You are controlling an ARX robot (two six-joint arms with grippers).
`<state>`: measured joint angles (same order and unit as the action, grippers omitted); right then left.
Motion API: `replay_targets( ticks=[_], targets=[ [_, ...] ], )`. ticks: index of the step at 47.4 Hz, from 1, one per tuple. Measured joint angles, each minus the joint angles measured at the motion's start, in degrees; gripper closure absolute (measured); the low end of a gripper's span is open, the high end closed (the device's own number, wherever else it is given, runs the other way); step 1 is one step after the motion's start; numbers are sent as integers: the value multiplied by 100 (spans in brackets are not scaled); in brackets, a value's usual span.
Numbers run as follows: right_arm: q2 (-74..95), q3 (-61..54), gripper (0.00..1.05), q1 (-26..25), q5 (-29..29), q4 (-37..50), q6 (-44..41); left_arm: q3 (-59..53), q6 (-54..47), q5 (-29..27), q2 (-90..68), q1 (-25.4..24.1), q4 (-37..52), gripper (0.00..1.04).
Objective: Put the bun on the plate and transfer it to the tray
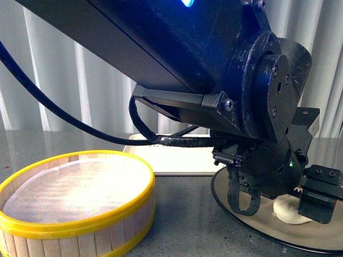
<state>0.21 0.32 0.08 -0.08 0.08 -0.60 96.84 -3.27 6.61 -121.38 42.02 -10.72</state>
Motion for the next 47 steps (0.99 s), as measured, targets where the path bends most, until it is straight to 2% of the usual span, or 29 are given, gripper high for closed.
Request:
replay_targets(
  ticks=[12, 22, 27, 30, 32, 39, 47],
  targets=[
    [0, 0, 9, 0, 0, 0, 0, 111, 284, 142, 0, -2, -28, 5],
    [0, 0, 9, 0, 0, 0, 0, 262, 627, 240, 48, -155, 37, 7],
    [0, 0, 9, 0, 0, 0, 0, 223, 1029, 190, 284, -411, 446, 7],
    [0, 0, 9, 0, 0, 0, 0, 127, 1368, -133, 520, -649, 756, 7],
    [0, 0, 9, 0, 0, 0, 0, -28, 1755, -568, 765, -922, 1019, 7],
    [0, 0, 9, 0, 0, 0, 0, -402, 2616, -1486, 1204, -1652, 874, 7],
    [0, 0, 9, 0, -2, 0, 0, -675, 2933, -1716, 1298, -2173, 833, 7]
  ],
)
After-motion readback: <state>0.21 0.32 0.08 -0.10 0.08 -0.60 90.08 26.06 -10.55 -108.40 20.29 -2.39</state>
